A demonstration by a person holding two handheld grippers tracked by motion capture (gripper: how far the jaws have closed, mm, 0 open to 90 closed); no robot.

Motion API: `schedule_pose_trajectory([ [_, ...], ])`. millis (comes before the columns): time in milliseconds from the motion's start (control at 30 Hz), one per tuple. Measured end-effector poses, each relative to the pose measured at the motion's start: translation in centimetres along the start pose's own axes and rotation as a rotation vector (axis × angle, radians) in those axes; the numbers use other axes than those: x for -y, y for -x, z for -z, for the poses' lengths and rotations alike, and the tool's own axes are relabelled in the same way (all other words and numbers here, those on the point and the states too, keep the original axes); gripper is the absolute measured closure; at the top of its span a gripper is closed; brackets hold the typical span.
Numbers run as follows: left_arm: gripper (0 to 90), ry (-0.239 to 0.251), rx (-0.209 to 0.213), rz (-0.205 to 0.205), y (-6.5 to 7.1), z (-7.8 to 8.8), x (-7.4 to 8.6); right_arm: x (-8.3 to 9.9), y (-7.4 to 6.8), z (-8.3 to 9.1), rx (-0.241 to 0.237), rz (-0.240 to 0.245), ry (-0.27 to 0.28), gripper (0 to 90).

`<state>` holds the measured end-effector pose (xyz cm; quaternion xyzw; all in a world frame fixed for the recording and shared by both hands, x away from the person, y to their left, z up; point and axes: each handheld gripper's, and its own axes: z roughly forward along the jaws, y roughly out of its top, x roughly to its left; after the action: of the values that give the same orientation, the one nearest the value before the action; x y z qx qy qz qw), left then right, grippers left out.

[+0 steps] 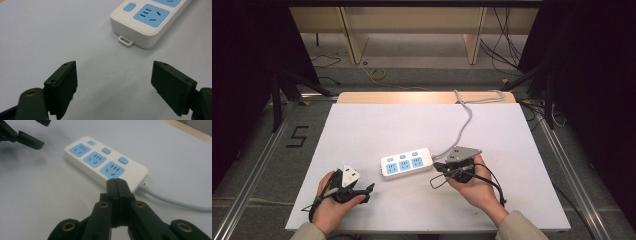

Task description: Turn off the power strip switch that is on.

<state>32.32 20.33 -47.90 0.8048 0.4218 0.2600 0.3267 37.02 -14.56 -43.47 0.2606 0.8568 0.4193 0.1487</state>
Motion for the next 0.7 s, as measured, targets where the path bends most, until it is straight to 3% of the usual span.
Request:
schedule_pose_trajectory([
  [700, 20.9, -0.001, 0.003, 0.000, 0.1, 0.0, 0.0, -1.4, -0.6, -1.5, -0.017, 0.017, -0.013, 90.0],
])
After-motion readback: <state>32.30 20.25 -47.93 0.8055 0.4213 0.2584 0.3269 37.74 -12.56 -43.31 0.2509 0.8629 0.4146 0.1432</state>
